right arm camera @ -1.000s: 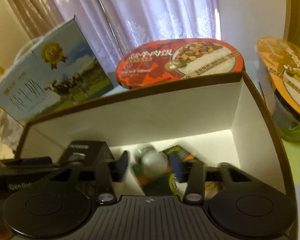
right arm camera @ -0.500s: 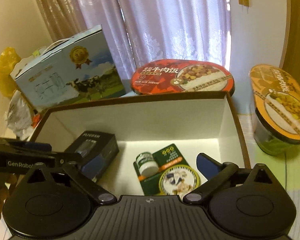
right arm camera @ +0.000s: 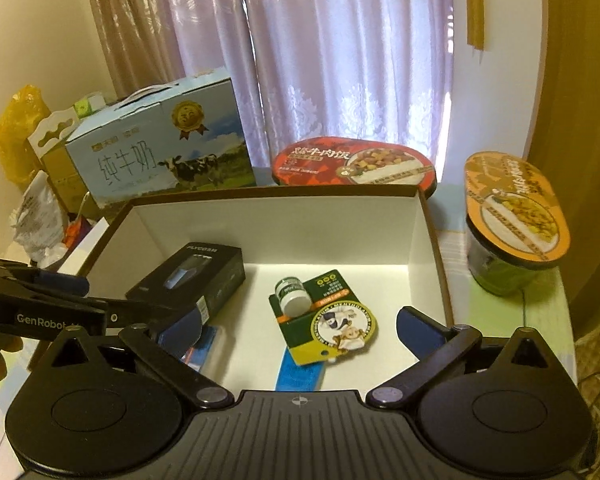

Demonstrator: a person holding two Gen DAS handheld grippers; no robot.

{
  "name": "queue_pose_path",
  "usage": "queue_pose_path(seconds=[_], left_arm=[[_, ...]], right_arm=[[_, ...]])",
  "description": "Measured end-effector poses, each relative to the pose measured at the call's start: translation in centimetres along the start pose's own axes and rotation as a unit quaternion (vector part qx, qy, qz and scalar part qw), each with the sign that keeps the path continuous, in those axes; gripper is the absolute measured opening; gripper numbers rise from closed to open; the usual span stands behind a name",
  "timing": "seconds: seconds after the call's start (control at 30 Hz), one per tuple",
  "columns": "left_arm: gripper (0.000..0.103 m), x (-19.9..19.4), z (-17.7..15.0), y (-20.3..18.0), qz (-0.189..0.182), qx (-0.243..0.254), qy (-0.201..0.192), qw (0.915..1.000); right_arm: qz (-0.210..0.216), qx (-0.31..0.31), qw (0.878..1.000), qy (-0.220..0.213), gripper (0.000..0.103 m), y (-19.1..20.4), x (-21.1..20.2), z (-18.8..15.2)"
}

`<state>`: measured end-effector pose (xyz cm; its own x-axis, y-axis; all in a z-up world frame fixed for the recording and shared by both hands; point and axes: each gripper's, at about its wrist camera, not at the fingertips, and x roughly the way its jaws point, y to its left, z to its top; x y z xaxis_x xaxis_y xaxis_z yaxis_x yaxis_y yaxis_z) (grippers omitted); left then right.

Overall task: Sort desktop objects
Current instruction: 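Open both tools to release the shaver box and tin in the box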

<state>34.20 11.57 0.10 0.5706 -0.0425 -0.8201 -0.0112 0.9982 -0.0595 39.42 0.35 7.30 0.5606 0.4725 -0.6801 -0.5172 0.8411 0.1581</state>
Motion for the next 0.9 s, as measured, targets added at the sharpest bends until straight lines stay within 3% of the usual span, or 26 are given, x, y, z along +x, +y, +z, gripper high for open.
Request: queue_pose_path(seconds=[0.4,0.9], left_arm=[[0.087,-5.6,-4.1,-1.2,0.026,-0.005,-0.016,0.9995],[0.088,-12.1,-8.5,-1.3,0.025,-0.02,-0.044,0.9985]], right_arm=[[-0.004,-0.004,1.0,-0.02,0.101,1.7,-5.0,-2.1],[-0.002,-0.011,0.999,-0.042,0.101,4.2,-10.6,-4.9]])
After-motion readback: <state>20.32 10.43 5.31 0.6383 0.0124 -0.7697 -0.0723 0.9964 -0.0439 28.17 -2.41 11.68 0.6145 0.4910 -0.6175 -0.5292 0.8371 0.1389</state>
